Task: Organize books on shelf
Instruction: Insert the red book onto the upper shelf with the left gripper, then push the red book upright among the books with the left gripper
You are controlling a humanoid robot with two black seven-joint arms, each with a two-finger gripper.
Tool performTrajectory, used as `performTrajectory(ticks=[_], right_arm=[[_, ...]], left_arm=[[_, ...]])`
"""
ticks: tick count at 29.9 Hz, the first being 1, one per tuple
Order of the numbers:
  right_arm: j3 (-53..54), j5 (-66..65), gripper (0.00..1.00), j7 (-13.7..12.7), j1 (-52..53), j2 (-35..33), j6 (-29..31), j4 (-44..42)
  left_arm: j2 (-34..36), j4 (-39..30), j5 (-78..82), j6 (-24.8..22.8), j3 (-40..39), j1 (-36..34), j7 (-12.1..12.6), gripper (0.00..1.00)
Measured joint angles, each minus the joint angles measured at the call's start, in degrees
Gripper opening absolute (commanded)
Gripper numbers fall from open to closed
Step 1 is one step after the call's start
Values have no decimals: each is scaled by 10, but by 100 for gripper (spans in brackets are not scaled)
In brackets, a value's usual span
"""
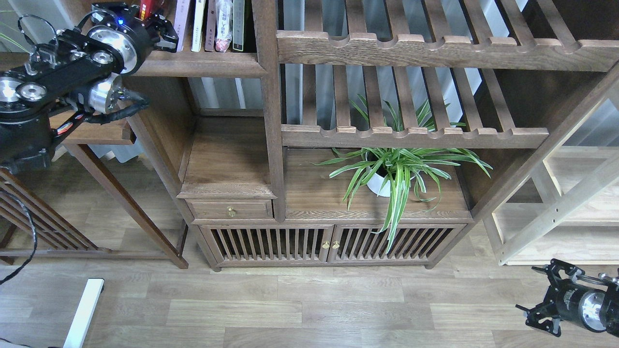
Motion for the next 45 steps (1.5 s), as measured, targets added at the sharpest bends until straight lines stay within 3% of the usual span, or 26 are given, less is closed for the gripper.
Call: performTrajectory(ticks=[33, 37, 45], right_arm=[[0, 0, 99, 0, 0, 0, 0, -1], [0, 0, 99, 0, 0, -1, 0, -1], [0, 0, 99, 0, -1, -1, 0, -1]], left_arm=[[-53, 67, -1, 8, 14, 4, 5, 3], [-53, 67, -6, 8, 14, 3, 6, 9], [-52, 66, -9, 10, 4, 1, 8, 34]])
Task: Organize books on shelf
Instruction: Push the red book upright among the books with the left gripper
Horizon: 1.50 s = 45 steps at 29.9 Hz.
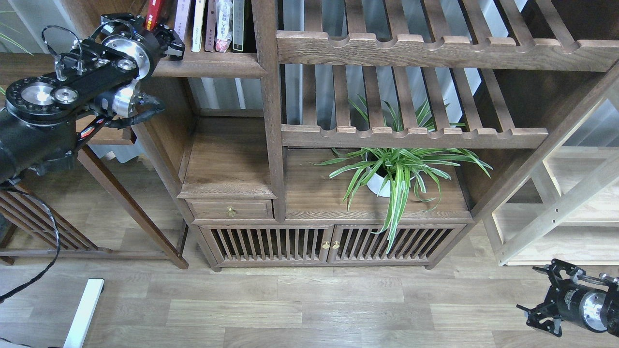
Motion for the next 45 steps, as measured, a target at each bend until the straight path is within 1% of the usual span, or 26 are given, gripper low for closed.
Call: performTrajectory(ticks=[2, 4, 5, 13, 17, 28, 41, 43, 45], right_arm=[[0, 0, 99, 0, 0, 0, 0, 0], [0, 0, 99, 0, 0, 0, 0, 1], [0, 0, 99, 0, 0, 0, 0, 1], [0, 0, 99, 0, 0, 0, 0, 1], [0, 0, 99, 0, 0, -1, 0, 1], [0, 0, 99, 0, 0, -2, 0, 1], [0, 0, 99, 0, 1, -3, 0, 1], [0, 0, 99, 0, 1, -3, 0, 1], [1, 0, 99, 0, 1, -3, 0, 1]], left_arm=[[1, 0, 0, 1, -3, -1, 0, 39], [1, 0, 0, 1, -7, -2, 0, 52], [1, 0, 0, 1, -8, -2, 0, 55], [2, -2, 0, 5, -9, -3, 1, 59], [2, -5, 0, 6, -12, -4, 1, 66], [7, -31, -2, 6, -15, -7, 10, 71], [10, -56, -3, 5, -15, -17, 15, 71], [12, -58, -3, 5, -15, -18, 16, 69], [14, -60, -3, 5, -15, -19, 17, 65]])
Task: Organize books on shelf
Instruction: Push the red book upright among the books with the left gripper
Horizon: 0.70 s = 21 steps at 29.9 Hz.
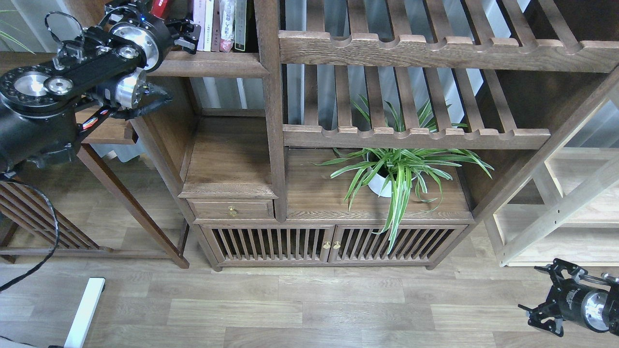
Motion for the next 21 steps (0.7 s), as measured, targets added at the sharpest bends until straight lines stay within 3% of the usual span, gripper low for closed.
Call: performTrajectory(ticks=[2, 6, 8, 21], right_arm=[[0, 0, 99, 0, 0, 1, 0, 0], [0, 0, 99, 0, 0, 2, 0, 0], [0, 0, 99, 0, 0, 3, 0, 0], [-1, 0, 99, 0, -1, 4, 0, 0]], left_arm=[[1, -2, 0, 0, 0, 0, 3, 57], [5, -5, 0, 0, 6, 0, 10, 26], [6, -6, 0, -1, 8, 0, 14, 17], [19, -30, 0, -2, 12, -6, 25, 18]])
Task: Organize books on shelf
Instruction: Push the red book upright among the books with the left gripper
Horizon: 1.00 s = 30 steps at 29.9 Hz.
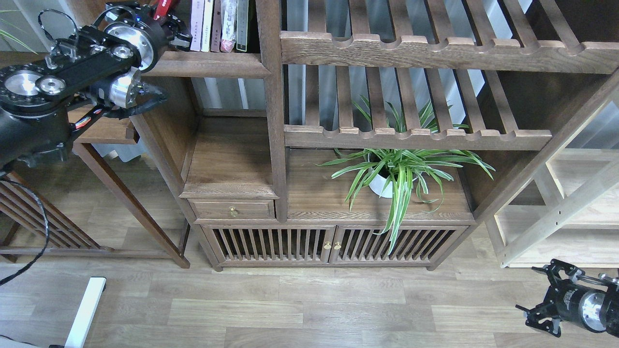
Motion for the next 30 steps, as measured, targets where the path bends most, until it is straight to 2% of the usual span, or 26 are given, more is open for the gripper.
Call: performTrajectory(ticks=[6, 13, 18, 30], right_arm=[[0, 0, 99, 0, 0, 0, 0, 0], [-1, 0, 99, 0, 0, 0, 0, 1], [-1, 0, 99, 0, 0, 2, 0, 2], [-1, 0, 99, 0, 0, 2, 0, 2]], left_arm=[[7, -14, 0, 0, 0, -5, 5, 26], [22, -29, -1, 2, 0, -7, 8, 27], [27, -30, 0, 2, 0, -7, 8, 41], [52, -70, -1, 15, -1, -9, 17, 44]])
